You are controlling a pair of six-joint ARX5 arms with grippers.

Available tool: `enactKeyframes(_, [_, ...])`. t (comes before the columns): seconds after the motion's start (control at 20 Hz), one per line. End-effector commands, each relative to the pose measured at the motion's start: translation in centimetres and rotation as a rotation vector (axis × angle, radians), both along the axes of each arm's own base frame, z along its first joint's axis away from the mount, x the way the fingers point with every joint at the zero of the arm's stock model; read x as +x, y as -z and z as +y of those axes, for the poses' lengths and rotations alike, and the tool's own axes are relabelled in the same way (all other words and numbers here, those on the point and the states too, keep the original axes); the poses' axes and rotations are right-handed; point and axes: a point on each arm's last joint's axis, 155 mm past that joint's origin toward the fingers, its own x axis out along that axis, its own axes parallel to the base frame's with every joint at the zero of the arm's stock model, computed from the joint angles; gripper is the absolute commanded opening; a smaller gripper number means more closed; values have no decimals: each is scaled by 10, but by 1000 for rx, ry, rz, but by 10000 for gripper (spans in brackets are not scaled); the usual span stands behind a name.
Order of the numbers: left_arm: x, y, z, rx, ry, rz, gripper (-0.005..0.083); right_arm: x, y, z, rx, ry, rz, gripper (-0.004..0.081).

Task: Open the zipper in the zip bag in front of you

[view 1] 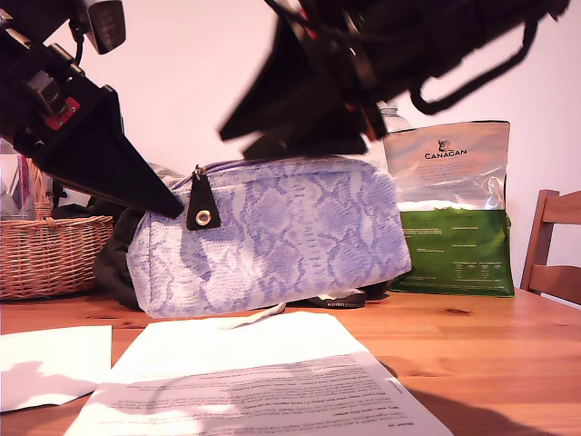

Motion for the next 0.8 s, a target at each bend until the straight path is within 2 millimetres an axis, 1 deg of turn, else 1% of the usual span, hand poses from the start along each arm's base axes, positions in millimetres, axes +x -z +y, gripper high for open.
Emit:
enactKeyframes(0.0, [4,-14,-5,-41,8,-22,-21,-8,18,1,-11,-18,75,252])
enactKeyframes(0.05, [5,-16,-6,-49,4,-22,-21,-11,20,3,-4,-33,96,252])
enactKeyframes(0.15, [6,-20,-9,-68,5,-29,-21,-12,23,3,-6,-30,116,252])
enactKeyframes(0.35, [7,-21,-9,-75,-6,-17,-21,-10,14,7,25,-38,97,252])
enactKeyframes(0.6, [-6,-28,-17,-133,51,21,-21,-5,19,3,1,-2,91,252])
enactKeyframes(0.75, [-7,-37,-21,-160,65,26,-21,-8,24,1,-17,-4,114,252])
